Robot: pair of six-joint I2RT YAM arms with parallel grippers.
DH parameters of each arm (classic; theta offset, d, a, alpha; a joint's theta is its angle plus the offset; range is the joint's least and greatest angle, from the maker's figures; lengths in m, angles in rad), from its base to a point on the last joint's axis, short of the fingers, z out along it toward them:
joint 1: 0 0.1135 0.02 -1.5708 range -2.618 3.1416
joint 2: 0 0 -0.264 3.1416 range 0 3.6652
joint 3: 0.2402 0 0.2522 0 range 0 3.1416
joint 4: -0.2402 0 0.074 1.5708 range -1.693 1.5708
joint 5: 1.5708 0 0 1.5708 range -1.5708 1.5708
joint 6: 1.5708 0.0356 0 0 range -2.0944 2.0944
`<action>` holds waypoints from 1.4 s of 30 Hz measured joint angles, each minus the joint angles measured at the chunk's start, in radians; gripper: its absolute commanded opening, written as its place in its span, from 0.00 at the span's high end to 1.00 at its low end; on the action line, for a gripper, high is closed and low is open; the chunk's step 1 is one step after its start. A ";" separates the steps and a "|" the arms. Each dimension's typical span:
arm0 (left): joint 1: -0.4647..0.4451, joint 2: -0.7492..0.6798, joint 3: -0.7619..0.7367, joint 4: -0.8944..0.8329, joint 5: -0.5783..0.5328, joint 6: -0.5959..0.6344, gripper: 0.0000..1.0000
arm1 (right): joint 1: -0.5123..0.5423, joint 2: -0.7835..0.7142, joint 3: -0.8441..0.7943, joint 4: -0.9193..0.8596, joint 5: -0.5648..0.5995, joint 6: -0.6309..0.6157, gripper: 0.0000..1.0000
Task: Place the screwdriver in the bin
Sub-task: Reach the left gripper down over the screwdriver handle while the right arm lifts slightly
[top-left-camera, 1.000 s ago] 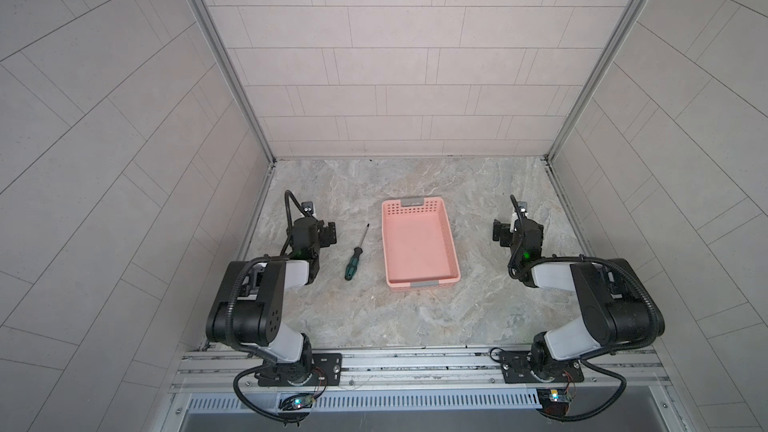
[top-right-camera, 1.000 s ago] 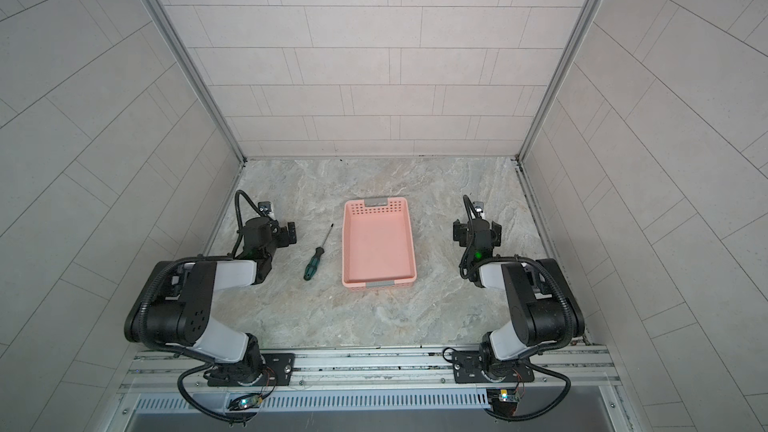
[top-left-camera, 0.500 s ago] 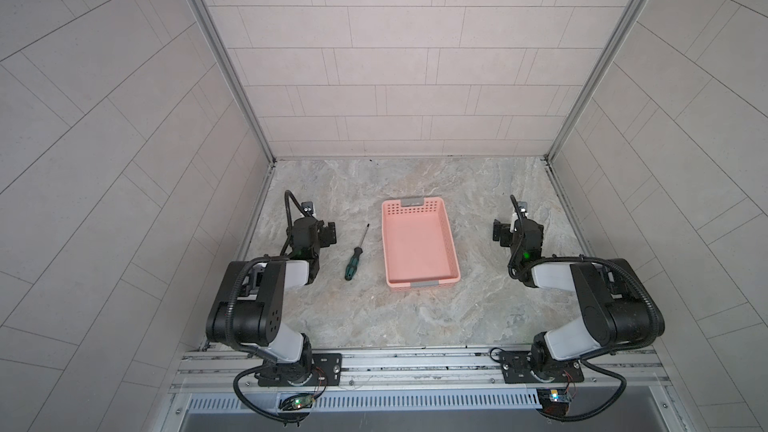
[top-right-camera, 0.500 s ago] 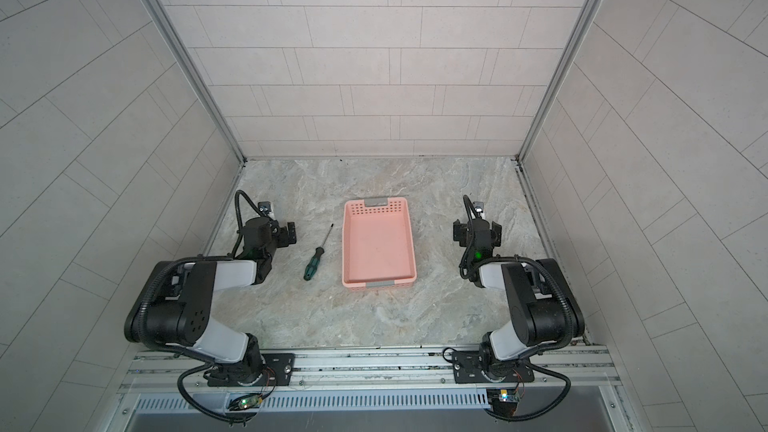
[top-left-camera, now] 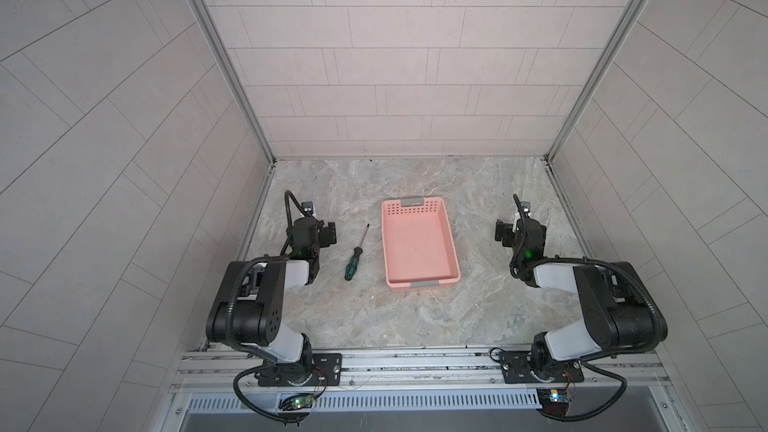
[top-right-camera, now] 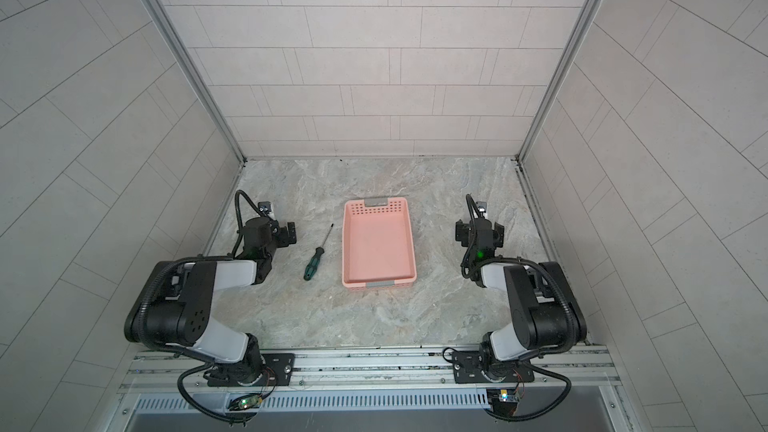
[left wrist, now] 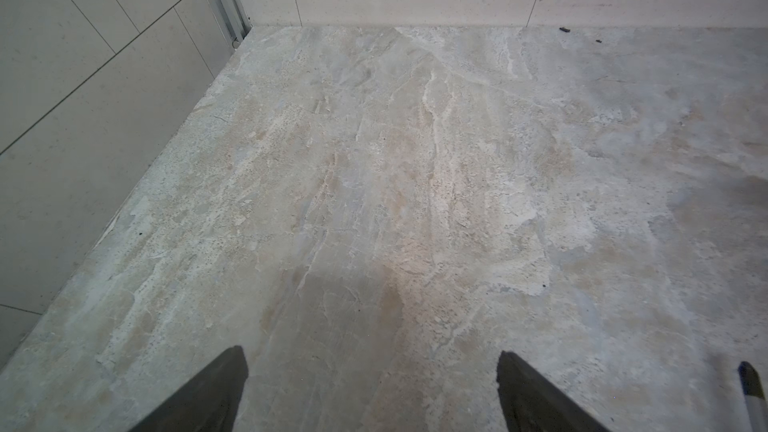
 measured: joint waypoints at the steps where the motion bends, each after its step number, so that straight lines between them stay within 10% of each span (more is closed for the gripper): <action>1: 0.000 0.000 0.000 0.000 0.000 0.000 0.00 | -0.006 -0.017 0.045 -0.080 0.000 0.015 0.00; 10: -0.001 -0.008 0.002 -0.016 -0.012 -0.004 0.00 | -0.039 -0.343 0.174 -0.445 -0.048 0.114 0.00; 19: -0.050 -0.377 0.319 -0.627 -0.179 -0.272 0.00 | -0.039 -0.610 0.225 -0.747 -0.149 0.142 0.00; 28: -0.167 -0.624 0.435 -1.079 -0.174 -0.410 0.00 | -0.039 -0.609 0.321 -0.979 -0.251 0.145 0.00; 42: -0.304 -0.476 0.282 -1.276 0.019 -0.506 0.03 | -0.039 -0.543 0.362 -1.135 -0.443 0.147 0.00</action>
